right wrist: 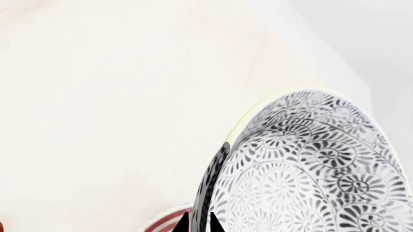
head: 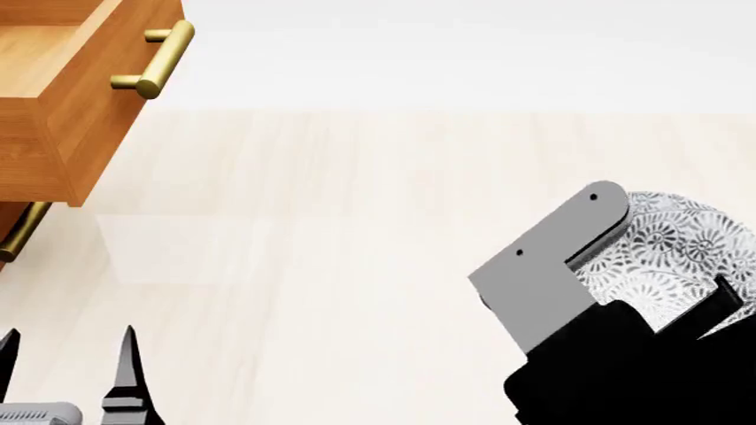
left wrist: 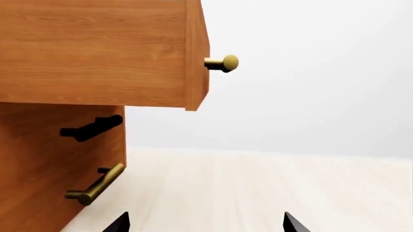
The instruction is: Put the bowl on the plate.
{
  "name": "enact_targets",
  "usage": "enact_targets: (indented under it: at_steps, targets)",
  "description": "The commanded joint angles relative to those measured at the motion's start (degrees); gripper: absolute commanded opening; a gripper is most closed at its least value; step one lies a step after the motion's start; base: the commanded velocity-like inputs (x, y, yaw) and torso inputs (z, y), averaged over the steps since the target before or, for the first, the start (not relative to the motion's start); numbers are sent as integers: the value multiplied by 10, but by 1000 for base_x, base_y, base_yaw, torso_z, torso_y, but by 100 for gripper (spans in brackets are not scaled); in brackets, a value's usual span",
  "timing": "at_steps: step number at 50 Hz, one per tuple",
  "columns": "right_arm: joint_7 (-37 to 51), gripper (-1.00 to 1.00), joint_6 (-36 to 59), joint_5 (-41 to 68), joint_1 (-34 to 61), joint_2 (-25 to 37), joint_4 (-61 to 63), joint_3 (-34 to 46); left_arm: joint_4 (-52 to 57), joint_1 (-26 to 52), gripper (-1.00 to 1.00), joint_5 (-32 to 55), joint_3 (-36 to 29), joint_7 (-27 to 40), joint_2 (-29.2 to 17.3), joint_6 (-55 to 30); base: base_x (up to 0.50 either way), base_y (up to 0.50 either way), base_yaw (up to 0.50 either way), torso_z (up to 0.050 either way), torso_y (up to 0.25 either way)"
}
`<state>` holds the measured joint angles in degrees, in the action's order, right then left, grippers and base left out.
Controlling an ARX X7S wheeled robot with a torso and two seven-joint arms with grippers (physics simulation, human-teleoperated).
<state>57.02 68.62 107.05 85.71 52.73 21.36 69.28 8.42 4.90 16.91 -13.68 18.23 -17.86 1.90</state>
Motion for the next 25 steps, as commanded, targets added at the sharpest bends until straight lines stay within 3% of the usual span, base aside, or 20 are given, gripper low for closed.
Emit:
enact_targets:
  at_steps: [1,25]
  targets:
    - [36,-100,-45,16,-34,78,75,-18,-7,4,100,2,-2,-2,0,3,0,0,0,0,0]
    - [-33,-100,-188,-72,-161,205,156,-27,-6,5,100,2,-10,1,-1,3,0,0,0,0,0]
